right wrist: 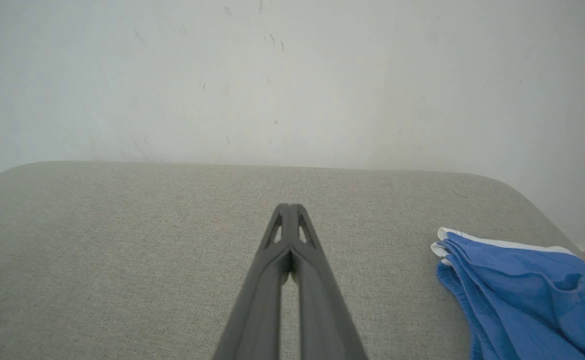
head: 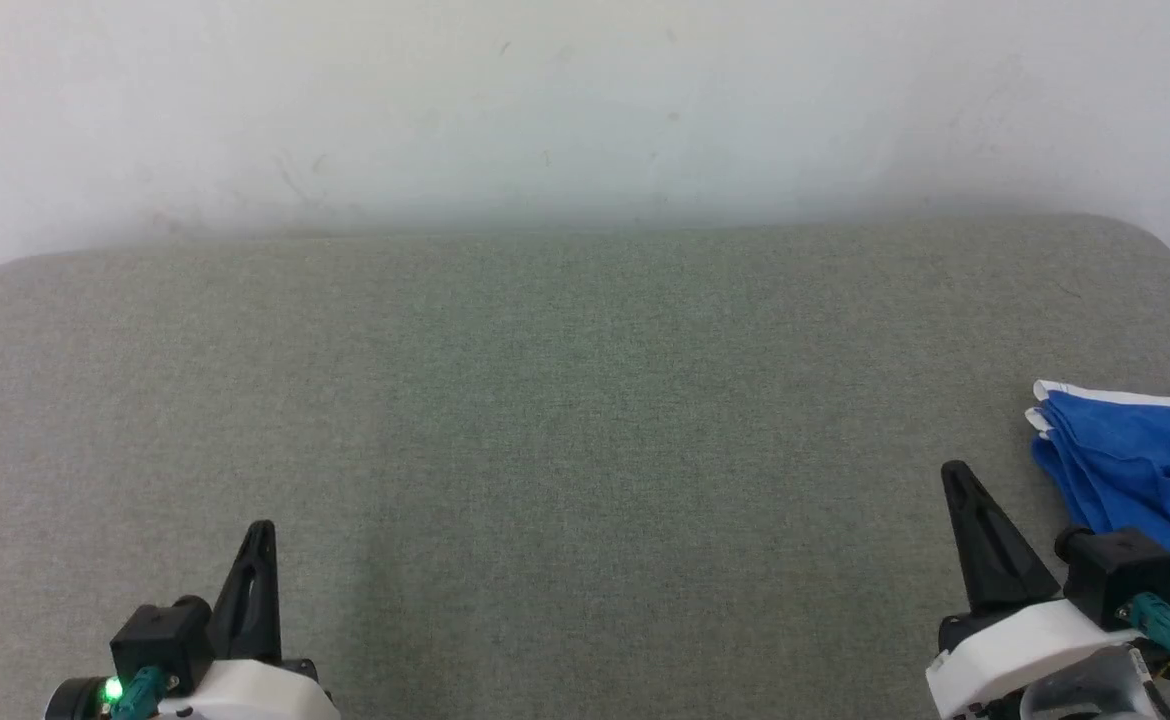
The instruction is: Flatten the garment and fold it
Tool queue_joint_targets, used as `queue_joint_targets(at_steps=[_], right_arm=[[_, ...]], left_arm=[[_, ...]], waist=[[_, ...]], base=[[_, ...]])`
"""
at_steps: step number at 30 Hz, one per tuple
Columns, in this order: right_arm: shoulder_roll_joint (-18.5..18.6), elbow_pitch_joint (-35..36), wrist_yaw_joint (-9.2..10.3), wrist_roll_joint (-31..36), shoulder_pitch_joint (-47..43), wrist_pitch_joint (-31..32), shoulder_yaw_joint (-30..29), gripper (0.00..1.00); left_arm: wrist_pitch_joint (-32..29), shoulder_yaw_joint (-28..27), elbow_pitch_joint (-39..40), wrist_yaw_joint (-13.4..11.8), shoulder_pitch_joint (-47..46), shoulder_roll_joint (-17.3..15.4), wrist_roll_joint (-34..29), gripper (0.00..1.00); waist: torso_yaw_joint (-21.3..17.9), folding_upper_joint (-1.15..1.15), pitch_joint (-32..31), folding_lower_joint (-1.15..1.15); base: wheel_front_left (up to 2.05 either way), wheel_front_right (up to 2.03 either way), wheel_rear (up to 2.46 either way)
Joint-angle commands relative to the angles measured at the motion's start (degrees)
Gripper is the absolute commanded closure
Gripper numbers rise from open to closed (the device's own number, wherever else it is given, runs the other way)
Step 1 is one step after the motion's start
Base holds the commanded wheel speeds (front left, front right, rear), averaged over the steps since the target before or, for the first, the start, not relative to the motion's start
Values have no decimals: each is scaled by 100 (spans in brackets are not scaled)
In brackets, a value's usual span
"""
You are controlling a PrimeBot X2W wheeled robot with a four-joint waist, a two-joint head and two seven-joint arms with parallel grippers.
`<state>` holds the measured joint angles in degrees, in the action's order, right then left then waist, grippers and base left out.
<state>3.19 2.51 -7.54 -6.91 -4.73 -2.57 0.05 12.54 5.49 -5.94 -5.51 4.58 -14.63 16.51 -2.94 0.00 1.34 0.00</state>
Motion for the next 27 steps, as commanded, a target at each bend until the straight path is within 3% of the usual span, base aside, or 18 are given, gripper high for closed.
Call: queue_joint_targets(at_steps=[1, 27], right_arm=[[-6, -27, 1, 51, 69, 0, -1, 100], [-12, -80, 2, 203, 165, 61, -2, 100]], left_arm=[[-33, -45, 46, 56, -71, 39, -84, 100], [-323, -165, 176, 174, -163, 309, -456, 100]], waist=[[5, 0, -2, 0], [73, 0, -34, 0]], base=[[0, 0, 0], [0, 0, 0]])
